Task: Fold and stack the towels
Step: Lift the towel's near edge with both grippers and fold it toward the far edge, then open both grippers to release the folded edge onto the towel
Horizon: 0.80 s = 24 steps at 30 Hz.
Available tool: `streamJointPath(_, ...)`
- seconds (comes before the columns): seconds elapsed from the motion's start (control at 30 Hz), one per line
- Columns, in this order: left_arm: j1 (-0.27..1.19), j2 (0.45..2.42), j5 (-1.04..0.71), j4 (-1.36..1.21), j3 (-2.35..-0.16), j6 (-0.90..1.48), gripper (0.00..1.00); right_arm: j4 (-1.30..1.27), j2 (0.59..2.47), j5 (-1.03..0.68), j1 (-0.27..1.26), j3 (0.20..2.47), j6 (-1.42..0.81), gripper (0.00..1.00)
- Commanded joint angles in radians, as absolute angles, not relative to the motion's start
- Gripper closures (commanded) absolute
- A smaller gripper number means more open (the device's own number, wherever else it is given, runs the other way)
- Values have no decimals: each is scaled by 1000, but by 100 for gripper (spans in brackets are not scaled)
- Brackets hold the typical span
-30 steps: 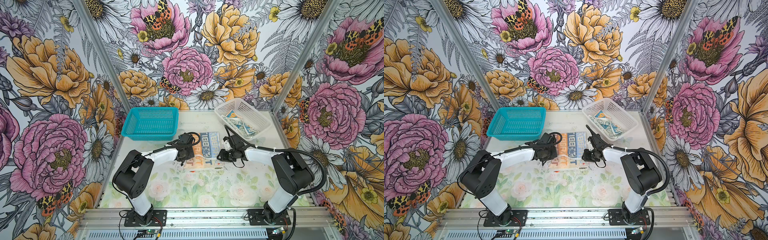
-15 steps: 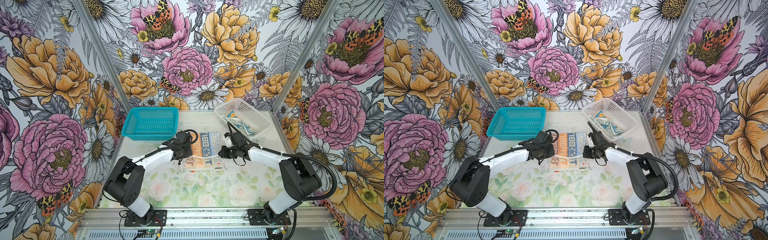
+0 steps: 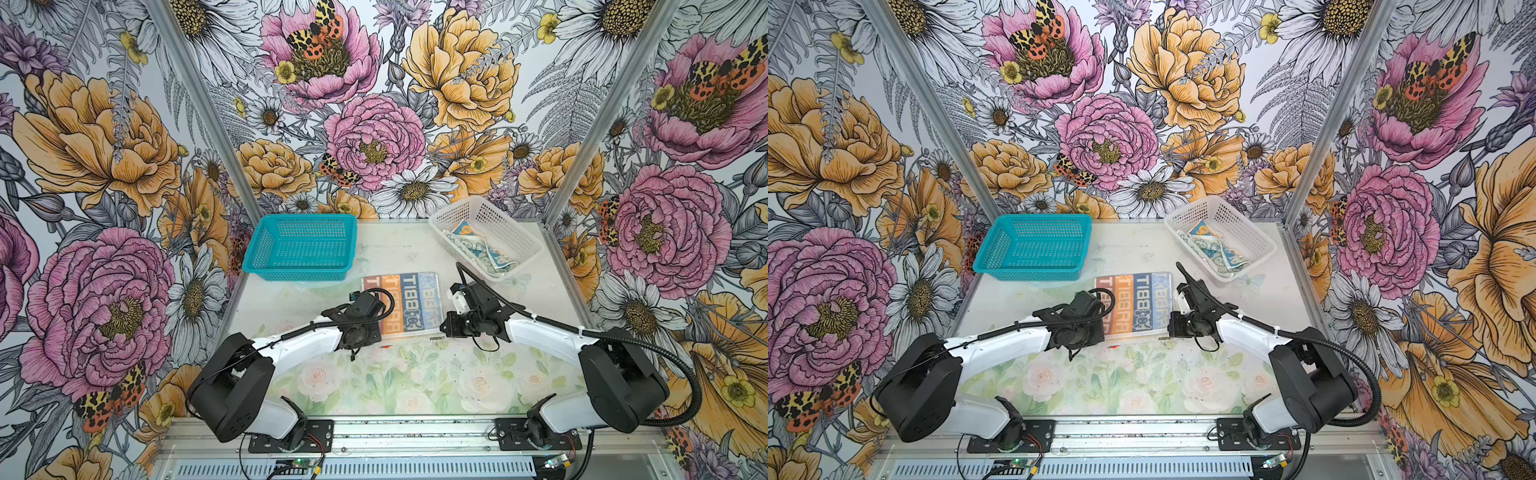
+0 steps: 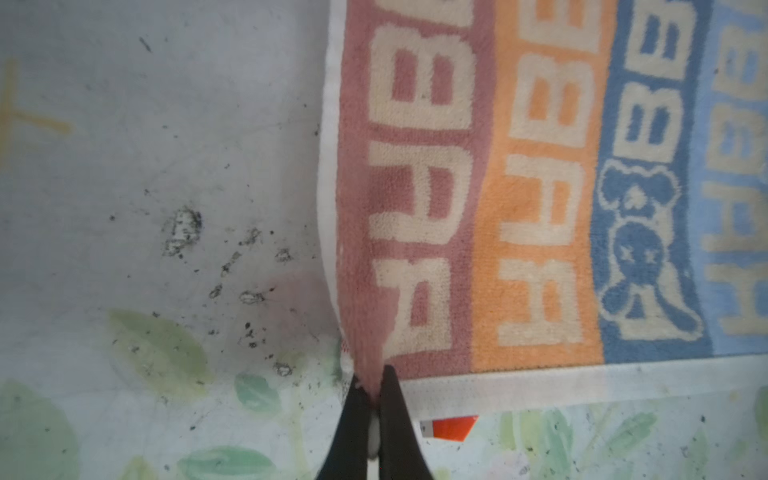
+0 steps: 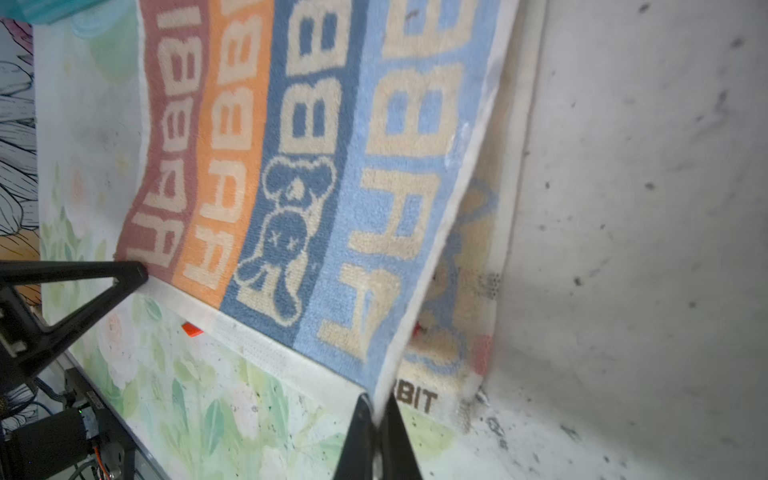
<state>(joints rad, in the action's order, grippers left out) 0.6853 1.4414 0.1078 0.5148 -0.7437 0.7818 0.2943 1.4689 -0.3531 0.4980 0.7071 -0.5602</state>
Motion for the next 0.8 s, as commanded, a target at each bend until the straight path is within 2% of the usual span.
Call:
streamJointPath(0.0,686,1467,163,527,-721,809,100,248,1496,-330,495,693,-574,100)
streamJointPath(0.37,697,1467,128,521,-708,820,100,199,1560,-315,493,669,-577,100)
streamJointPath(0.63,695,1374,120,560,-743,823,100,240,1462,-327,483,684,-580,100)
streamJointPath(0.77,701,1358,118,559,-735,837,100,256,1471,-317,476,685,-564,100)
